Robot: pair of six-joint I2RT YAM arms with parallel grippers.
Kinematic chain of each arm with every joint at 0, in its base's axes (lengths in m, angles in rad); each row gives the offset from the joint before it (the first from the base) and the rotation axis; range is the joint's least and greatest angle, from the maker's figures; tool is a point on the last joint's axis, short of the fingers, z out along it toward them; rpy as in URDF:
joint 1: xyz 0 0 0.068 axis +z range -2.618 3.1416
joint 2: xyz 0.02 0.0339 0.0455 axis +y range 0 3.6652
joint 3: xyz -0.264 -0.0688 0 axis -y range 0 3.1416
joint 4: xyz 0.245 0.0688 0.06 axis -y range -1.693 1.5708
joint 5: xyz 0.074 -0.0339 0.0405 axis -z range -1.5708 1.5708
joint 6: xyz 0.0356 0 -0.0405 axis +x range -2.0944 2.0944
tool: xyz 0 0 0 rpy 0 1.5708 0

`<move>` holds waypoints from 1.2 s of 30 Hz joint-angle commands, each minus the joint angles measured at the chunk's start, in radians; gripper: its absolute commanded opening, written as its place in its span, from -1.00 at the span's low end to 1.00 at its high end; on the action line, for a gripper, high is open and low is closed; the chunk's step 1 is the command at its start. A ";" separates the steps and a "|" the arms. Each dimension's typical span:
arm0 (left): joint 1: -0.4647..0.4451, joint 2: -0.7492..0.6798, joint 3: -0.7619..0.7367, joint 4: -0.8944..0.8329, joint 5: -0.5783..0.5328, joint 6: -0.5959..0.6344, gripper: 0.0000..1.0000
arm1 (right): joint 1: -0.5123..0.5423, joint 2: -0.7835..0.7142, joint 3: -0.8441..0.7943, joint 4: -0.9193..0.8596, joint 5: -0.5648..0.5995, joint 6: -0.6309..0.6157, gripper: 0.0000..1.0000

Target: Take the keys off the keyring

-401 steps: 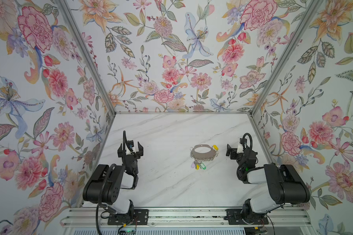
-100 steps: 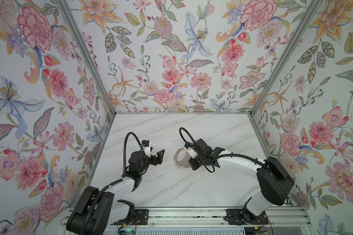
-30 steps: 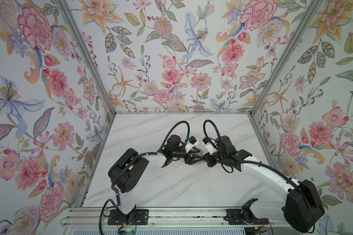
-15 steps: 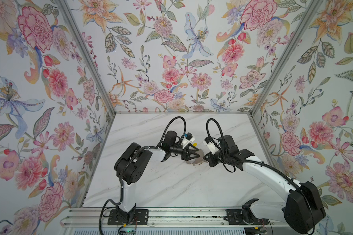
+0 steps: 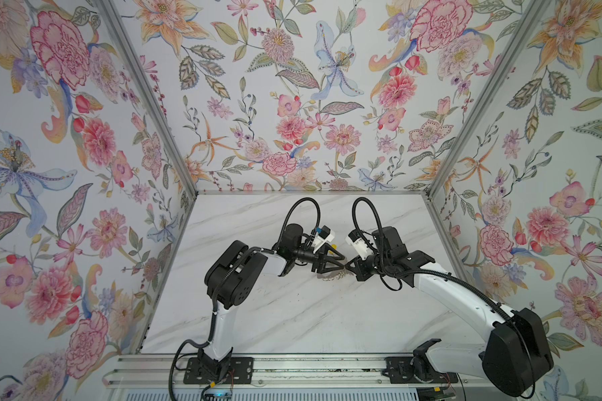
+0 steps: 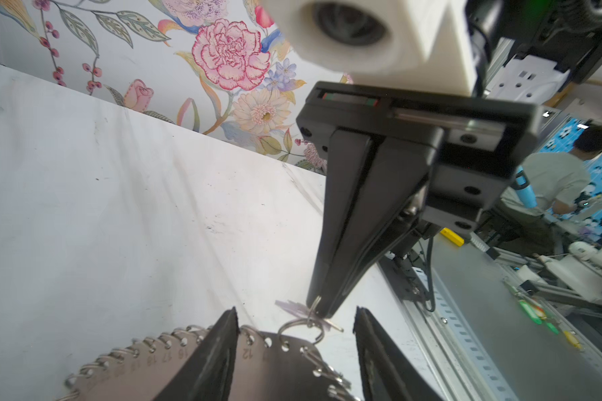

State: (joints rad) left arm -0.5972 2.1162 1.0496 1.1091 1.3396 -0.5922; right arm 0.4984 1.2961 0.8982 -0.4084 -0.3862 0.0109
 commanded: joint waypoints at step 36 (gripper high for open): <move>-0.050 -0.165 0.050 -0.868 -0.386 0.679 -0.91 | -0.046 0.032 0.027 0.045 0.028 0.027 -0.93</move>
State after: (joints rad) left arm -0.6125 2.0460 1.0267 0.8471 1.1450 -0.4694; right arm 0.4568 1.3186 0.8982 -0.3874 -0.3828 0.0326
